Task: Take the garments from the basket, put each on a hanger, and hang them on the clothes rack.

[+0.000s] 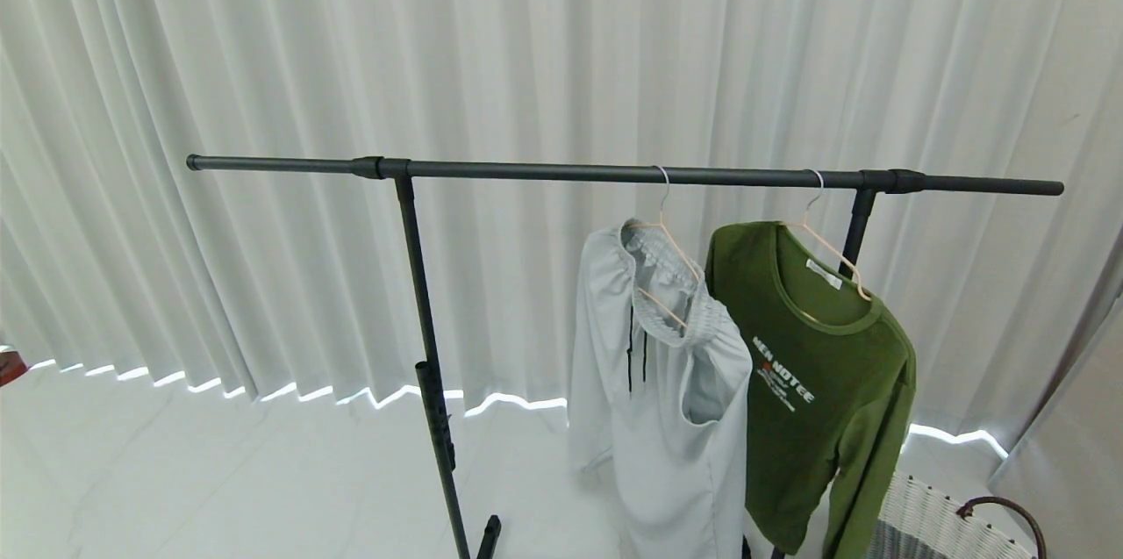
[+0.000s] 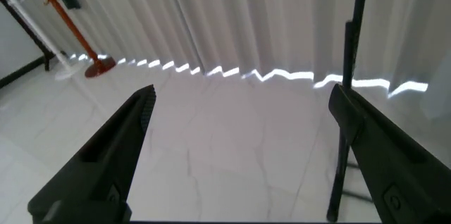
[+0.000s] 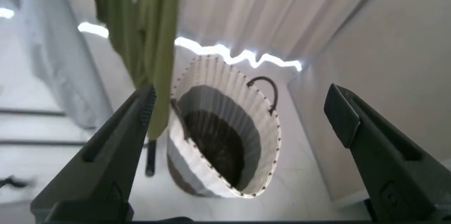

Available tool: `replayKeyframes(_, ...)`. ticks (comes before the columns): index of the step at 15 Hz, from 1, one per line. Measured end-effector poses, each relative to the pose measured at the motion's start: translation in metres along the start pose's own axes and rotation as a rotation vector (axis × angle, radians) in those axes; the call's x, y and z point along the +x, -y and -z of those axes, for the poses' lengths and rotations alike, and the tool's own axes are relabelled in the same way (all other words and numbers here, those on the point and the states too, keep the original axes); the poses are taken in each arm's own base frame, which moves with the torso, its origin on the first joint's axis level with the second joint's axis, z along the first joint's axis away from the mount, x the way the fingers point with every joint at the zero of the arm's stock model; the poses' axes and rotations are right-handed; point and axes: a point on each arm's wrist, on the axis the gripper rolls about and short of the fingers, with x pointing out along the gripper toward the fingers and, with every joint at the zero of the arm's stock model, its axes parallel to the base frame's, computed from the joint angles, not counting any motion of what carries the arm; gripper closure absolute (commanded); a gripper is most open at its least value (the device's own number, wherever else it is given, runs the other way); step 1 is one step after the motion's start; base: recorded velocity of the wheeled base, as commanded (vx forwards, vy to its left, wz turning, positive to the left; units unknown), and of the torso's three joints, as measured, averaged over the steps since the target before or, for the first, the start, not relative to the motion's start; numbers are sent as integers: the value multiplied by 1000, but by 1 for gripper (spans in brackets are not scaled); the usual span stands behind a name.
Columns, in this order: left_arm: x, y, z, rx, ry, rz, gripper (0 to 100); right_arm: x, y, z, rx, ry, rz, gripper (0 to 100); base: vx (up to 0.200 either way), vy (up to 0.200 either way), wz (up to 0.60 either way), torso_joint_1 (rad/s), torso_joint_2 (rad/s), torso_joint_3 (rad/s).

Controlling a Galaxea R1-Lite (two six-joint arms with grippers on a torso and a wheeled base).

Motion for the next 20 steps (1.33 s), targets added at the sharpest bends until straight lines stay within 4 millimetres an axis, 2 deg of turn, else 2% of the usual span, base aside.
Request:
replayKeyframes(2, -7, -2, 3, -29, 95, 4, 0, -3, -1, 11, 15, 40, 33, 0, 0, 0, 0, 0, 0, 0)
replayKeyframes(7, -13, -3, 7, -70, 176, 11, 0, -6, -2, 18, 98, 79, 84, 0, 0, 0, 0, 0, 0, 0)
replayKeyframes(11, -14, 4, 6, -132, 263, 304, 0, 0, -2, 15, 142, 180, 115, 0, 0, 0, 0, 0, 0, 0)
replayKeyframes(12, -14, 5, 7, -182, 255, 373, 0, 3, -2, 14, 153, 231, 118, 0, 0, 0, 0, 0, 0, 0)
replayKeyframes(14, -14, 7, 11, -215, 208, 401, 0, 7, -3, 13, 177, 322, 126, 0, 0, 0, 0, 0, 0, 0)
replayKeyframes(20, -14, 7, 11, -223, 204, 402, 0, 12, -5, 20, 271, 305, 106, 0, 0, 0, 0, 0, 0, 0)
